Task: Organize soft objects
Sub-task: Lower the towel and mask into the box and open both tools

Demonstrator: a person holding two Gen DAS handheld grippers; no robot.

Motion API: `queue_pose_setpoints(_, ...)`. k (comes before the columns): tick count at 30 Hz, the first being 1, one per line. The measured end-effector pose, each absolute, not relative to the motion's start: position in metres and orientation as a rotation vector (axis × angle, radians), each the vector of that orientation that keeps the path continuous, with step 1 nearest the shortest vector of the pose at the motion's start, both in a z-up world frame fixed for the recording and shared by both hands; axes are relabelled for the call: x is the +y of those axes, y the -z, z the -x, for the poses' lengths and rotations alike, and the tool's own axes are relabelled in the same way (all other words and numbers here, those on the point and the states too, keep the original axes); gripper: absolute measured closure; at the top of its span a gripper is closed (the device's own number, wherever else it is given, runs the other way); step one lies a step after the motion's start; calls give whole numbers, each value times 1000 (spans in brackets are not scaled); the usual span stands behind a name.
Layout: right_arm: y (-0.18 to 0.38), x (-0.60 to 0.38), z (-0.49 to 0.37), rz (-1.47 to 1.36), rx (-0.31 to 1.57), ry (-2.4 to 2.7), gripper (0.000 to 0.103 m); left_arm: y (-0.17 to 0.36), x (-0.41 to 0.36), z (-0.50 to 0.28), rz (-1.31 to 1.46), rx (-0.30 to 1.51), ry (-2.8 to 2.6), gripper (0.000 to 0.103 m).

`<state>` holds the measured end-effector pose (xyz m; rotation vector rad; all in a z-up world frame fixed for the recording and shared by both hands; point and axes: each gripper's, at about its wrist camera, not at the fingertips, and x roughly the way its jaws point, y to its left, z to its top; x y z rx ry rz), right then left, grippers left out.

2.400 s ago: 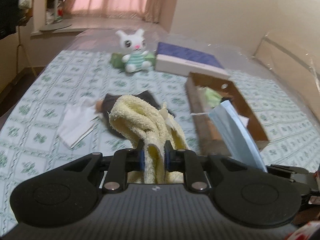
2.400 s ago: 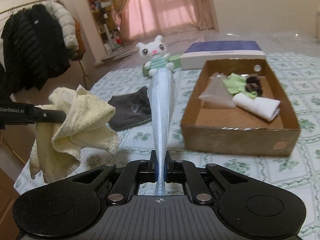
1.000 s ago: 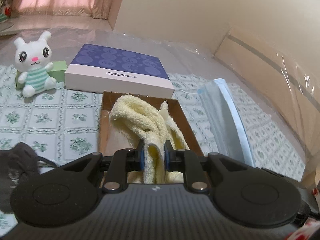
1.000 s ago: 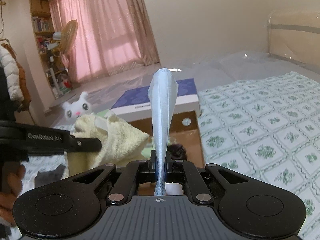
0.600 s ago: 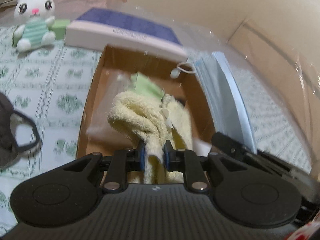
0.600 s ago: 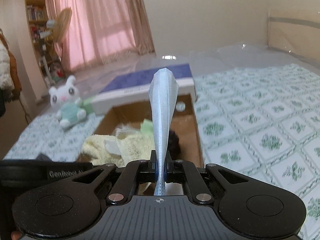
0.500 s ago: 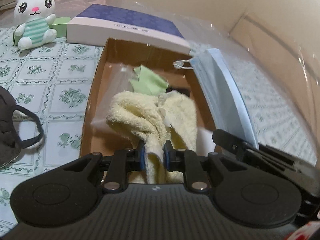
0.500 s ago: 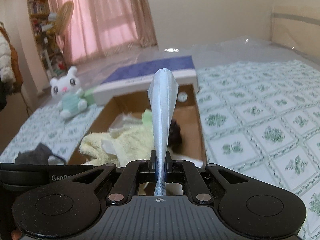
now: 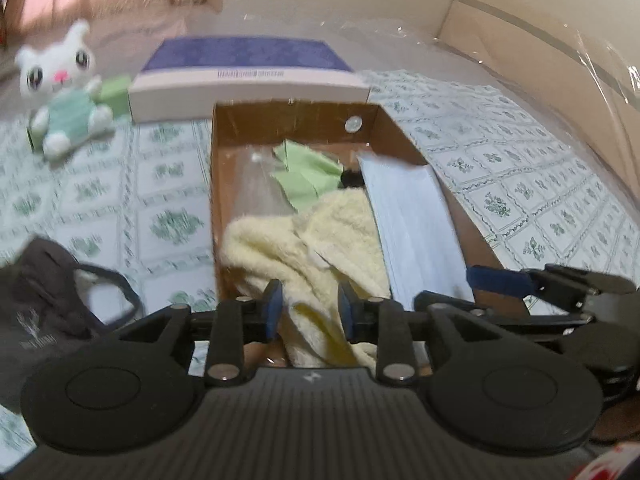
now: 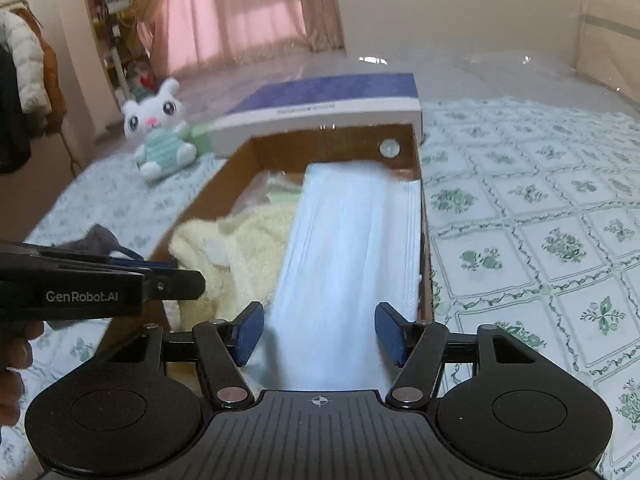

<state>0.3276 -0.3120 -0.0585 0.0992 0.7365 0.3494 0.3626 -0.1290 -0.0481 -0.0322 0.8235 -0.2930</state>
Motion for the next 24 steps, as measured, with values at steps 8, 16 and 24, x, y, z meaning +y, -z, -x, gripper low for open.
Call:
queue_pose_setpoints(8, 55, -310, -326, -83, 711, -327, 71, 52, -137, -370, -16, 802, 303, 78)
queue_pose_setpoints(16, 64, -309, -326, -112, 757, -295, 72, 80, -153, -385, -68, 875, 316, 80)
queue_pose_setpoints(24, 53, -314, -318, -160, 763, -268, 69, 60, -130, -368, -5, 854, 311, 80)
